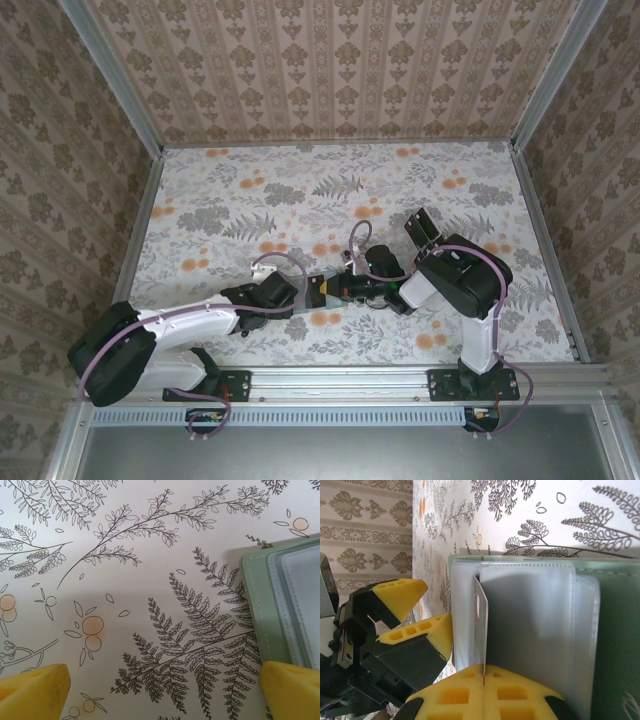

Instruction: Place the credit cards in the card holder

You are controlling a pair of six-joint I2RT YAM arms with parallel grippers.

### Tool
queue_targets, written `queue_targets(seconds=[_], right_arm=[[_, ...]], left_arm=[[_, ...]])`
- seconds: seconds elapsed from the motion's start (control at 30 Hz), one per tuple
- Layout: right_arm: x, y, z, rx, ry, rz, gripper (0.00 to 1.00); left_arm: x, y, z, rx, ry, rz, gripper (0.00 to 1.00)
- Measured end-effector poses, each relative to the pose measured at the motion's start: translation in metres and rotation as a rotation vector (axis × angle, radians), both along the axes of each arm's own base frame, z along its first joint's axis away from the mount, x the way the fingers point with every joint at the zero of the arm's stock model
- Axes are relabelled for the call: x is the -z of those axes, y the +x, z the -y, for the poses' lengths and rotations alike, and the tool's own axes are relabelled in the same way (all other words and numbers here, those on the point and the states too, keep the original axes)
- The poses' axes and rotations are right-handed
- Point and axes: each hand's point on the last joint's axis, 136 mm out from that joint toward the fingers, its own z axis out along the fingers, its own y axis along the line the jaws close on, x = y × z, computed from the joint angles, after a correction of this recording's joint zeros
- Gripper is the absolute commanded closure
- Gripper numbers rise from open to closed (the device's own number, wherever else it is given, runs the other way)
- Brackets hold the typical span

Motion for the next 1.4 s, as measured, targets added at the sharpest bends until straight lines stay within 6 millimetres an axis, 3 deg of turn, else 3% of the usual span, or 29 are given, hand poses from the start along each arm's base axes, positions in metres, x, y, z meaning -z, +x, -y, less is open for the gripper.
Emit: queue_targets(seconds=[0.4, 0.63, 0.77, 0.97, 1.2, 1.4], right_arm=[[0.0, 0.001, -0.007, -0.016, -0.011, -0.017, 1.0], [-0.008, 0.0, -0.008, -0.026, -0.054, -0.01, 0.66], [-0.014, -0.001, -0.001, -0.022, -0.12, 0.0, 0.59], [-0.017, 0.0, 0.012, -0.008, -0.241, 0.019, 0.59], [-0.02, 0.002, 0.014, -0.019, -0.329, 0.05, 0.63], [-0.018, 0.002, 0.011, -0.034, -0.363, 0.06, 0.8]], left_arm=[[0.0, 0.0, 0.0, 0.0, -0.002, 0.001, 0.0], [0.0, 0.0, 0.001, 0.001, -0.003, -0.001, 0.0], [0.0, 0.0, 0.001, 0.003, -0.007, -0.002, 0.0], [-0.003, 0.001, 0.001, -0.003, -0.017, 0.004, 0.0], [-0.004, 0.002, -0.001, -0.012, -0.019, 0.006, 0.0], [-0.004, 0.002, -0.002, -0.015, -0.019, 0.006, 0.0]])
